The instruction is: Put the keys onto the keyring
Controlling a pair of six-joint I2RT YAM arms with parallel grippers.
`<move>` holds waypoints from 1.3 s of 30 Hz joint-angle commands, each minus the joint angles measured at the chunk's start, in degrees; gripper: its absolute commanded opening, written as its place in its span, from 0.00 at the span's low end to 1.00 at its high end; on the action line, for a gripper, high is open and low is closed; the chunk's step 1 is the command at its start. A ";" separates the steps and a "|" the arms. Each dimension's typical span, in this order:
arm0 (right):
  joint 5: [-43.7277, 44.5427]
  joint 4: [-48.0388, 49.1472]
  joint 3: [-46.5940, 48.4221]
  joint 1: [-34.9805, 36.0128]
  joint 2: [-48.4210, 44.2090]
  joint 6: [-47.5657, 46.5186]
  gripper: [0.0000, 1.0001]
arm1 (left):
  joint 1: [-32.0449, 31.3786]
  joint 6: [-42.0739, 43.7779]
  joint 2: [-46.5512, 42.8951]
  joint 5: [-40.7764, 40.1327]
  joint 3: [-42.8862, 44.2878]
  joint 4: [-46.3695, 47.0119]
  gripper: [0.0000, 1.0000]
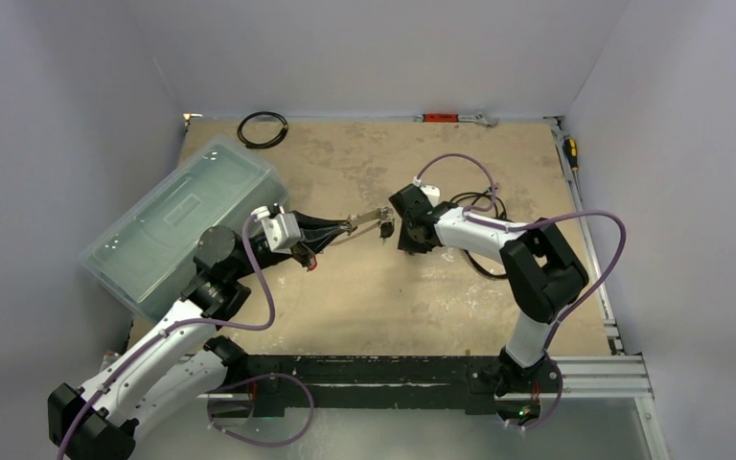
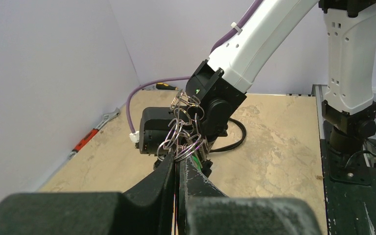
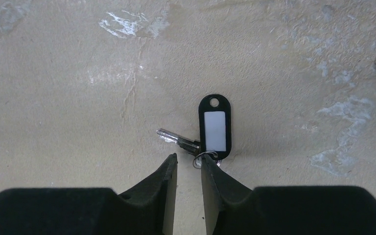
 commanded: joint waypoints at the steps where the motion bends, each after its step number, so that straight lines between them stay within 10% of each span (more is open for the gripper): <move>1: 1.65 0.87 0.97 0.43 1.02 0.70 0.27 | -0.45 1.44 -0.46 0.50 0.73 2.83 0.00; 12: 1.45 1.40 0.27 0.47 2.30 -0.55 0.00 | -0.49 1.70 -0.54 0.50 0.83 2.64 0.00; 39: -24.60 15.67 -6.90 -1.54 -36.27 -33.51 0.00 | -0.47 6.87 -3.30 -4.77 0.68 0.16 0.00</move>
